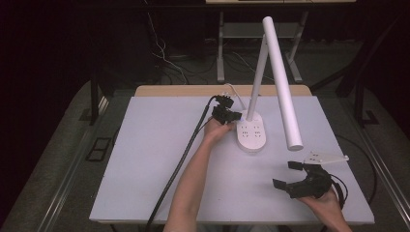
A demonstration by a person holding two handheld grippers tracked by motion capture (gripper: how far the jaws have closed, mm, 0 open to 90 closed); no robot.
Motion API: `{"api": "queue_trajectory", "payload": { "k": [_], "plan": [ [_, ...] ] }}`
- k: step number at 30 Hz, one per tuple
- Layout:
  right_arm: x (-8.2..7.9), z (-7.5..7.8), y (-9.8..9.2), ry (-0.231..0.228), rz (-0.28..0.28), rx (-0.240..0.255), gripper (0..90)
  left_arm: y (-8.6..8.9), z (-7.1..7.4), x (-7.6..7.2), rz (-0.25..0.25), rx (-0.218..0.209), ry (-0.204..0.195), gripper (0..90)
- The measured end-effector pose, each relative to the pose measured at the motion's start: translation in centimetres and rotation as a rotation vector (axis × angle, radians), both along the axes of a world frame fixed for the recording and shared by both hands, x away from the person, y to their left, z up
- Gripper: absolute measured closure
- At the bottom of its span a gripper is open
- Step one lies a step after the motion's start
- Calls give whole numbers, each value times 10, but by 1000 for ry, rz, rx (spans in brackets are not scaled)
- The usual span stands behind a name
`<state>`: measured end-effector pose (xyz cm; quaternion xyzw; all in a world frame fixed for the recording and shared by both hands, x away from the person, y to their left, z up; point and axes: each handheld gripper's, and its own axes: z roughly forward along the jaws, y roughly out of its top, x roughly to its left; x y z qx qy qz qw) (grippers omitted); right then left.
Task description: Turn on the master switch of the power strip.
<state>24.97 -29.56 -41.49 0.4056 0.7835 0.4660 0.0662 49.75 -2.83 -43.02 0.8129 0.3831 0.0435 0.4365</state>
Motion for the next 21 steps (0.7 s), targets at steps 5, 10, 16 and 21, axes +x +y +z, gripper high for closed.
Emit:
{"api": "queue_trajectory", "payload": {
  "k": [5, 10, 16, 21],
  "plan": [
    [0, 0, 0, 1, 1, -2, 5, 6, 7, -1, 21, -27, -10, 897],
    [0, 0, 0, 3, 1, -4, 5, 15, 19, -2, 1, -33, -32, 896],
    [1, -1, 0, 2, 1, -6, 4, 26, 35, -7, -1, -36, -55, 896],
    [1, 0, 1, 2, 2, -6, 5, 36, 47, -12, 0, -55, -67, 895]
  ]
}}
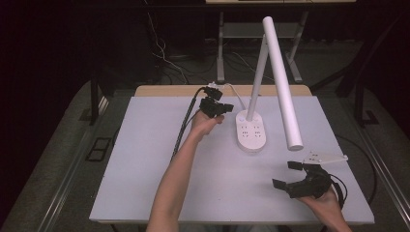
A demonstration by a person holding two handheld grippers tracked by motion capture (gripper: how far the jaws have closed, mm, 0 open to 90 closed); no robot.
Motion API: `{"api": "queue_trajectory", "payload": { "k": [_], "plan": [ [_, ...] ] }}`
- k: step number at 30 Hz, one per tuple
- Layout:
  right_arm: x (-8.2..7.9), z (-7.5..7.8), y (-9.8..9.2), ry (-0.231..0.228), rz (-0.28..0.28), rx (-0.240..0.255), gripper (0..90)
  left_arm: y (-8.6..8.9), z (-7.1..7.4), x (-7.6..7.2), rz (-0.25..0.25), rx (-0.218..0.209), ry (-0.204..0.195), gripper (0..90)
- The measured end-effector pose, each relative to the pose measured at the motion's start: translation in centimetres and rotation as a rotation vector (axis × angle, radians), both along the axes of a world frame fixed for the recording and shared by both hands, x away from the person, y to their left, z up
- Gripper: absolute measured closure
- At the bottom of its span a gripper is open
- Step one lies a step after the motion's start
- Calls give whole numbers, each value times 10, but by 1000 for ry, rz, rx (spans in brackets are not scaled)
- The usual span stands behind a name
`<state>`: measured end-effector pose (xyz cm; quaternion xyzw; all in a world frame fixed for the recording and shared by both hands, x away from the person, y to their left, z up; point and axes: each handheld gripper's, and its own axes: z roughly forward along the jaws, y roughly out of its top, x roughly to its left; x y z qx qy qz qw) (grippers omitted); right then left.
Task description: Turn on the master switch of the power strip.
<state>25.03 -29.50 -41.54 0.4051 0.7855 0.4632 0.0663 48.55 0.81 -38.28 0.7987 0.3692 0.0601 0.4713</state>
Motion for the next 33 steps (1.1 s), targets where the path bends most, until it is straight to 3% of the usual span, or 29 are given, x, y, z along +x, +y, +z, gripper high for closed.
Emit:
{"api": "queue_trajectory", "payload": {
  "k": [1, 3, 4, 8, 10, 12, 13, 15, 22, 33],
  "plan": [
    [0, 0, 0, 0, 0, 1, 5, 4, 3, 0, -22, 25, -8, 893],
    [0, 0, 0, 1, 0, 0, 5, 5, 7, -3, -1, -14, -3, 853],
    [0, 0, 0, 0, -1, 0, 5, 9, 9, -4, -23, 8, -10, 837],
    [0, 0, 0, 4, -1, 2, 5, 18, 16, -12, -39, 8, -15, 761],
    [0, 0, 0, 5, 0, 2, 5, 19, 19, -17, -26, -17, -18, 713],
    [0, 0, 0, 4, -2, 1, 5, 26, 22, -20, -58, 27, -27, 650],
    [0, 0, 0, 1, 1, -1, 5, 28, 24, -22, -66, 36, -23, 593],
    [-1, 0, 0, 1, -1, 2, 4, 32, 25, -24, -62, 32, -3, 390],
    [-1, 0, 1, 3, 2, 2, 5, 45, 30, -36, -105, 45, 34, 3],
    [-1, 0, 1, 0, 2, 1, 5, 72, 36, -60, -96, 6, 21, 0]
  ]
}}
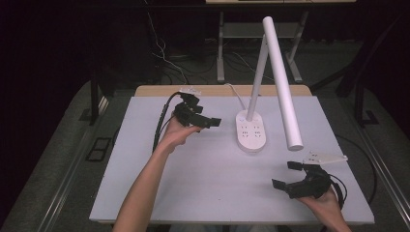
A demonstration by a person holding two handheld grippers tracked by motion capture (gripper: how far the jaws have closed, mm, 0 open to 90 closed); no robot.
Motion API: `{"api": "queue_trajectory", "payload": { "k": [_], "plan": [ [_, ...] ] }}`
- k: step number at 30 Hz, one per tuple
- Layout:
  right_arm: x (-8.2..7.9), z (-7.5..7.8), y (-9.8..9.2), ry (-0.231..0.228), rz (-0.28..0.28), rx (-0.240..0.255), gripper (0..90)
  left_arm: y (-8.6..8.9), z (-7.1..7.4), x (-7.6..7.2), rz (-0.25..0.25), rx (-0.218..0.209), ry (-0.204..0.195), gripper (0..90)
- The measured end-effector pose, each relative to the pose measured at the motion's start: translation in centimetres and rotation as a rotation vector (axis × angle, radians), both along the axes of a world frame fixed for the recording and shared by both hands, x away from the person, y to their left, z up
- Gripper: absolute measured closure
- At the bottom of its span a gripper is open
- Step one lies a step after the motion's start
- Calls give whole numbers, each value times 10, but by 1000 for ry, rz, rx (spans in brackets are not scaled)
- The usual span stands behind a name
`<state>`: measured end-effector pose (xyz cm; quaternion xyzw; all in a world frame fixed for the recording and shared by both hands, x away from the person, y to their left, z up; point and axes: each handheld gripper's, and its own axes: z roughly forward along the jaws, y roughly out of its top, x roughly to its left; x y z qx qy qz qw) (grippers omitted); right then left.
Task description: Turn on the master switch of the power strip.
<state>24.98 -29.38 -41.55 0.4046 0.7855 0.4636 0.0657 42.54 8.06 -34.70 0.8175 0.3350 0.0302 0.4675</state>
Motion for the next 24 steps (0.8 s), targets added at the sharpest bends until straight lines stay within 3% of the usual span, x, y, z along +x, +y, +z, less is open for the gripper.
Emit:
{"api": "queue_trajectory", "payload": {
  "k": [10, 24],
  "plan": [
    [0, 0, 1, 4, 2, -2, 4, 21, -1, -23, 21, -19, -8, 0],
    [0, -1, 2, 3, 5, -7, 5, 48, -19, -51, 63, -43, -7, 0]
  ]
}}
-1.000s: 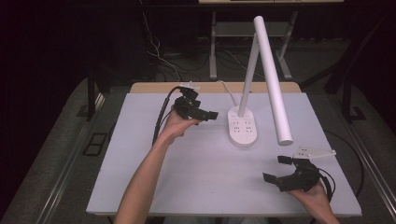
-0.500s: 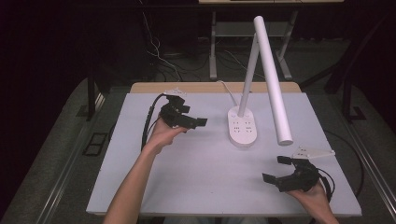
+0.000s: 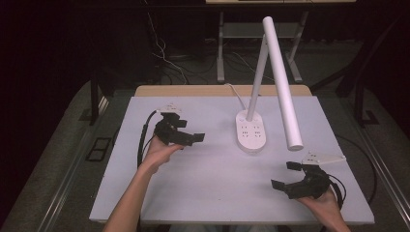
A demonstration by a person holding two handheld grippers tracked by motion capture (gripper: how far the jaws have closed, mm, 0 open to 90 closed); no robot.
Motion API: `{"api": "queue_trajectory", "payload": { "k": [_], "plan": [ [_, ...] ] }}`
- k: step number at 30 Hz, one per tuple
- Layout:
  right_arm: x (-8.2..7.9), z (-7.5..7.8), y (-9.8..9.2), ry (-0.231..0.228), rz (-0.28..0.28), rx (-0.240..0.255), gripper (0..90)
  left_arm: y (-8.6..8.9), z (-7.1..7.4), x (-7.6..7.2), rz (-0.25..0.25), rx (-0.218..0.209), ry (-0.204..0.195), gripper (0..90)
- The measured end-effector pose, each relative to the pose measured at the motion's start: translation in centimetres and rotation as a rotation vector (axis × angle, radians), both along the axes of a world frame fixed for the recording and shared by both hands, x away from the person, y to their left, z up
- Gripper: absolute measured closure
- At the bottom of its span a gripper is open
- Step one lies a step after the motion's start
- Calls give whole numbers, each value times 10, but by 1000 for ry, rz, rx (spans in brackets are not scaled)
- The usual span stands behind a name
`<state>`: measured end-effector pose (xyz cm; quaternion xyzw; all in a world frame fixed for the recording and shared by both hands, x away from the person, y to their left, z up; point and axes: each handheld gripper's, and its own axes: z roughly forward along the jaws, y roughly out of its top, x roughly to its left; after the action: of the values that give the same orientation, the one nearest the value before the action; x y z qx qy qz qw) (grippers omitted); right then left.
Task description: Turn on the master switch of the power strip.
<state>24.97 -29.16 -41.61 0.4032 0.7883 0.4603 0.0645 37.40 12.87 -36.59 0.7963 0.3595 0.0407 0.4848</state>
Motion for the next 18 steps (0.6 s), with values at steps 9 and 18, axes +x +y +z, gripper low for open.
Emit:
{"api": "queue_trajectory", "payload": {
  "k": [9, 18],
  "plan": [
    [0, 0, 0, 0, 0, 2, 5, 20, -11, -20, 24, -30, -5, 0],
    [-1, 0, 2, 4, 1, 3, 5, 38, -24, -49, 47, -46, -13, 0]
  ]
}}
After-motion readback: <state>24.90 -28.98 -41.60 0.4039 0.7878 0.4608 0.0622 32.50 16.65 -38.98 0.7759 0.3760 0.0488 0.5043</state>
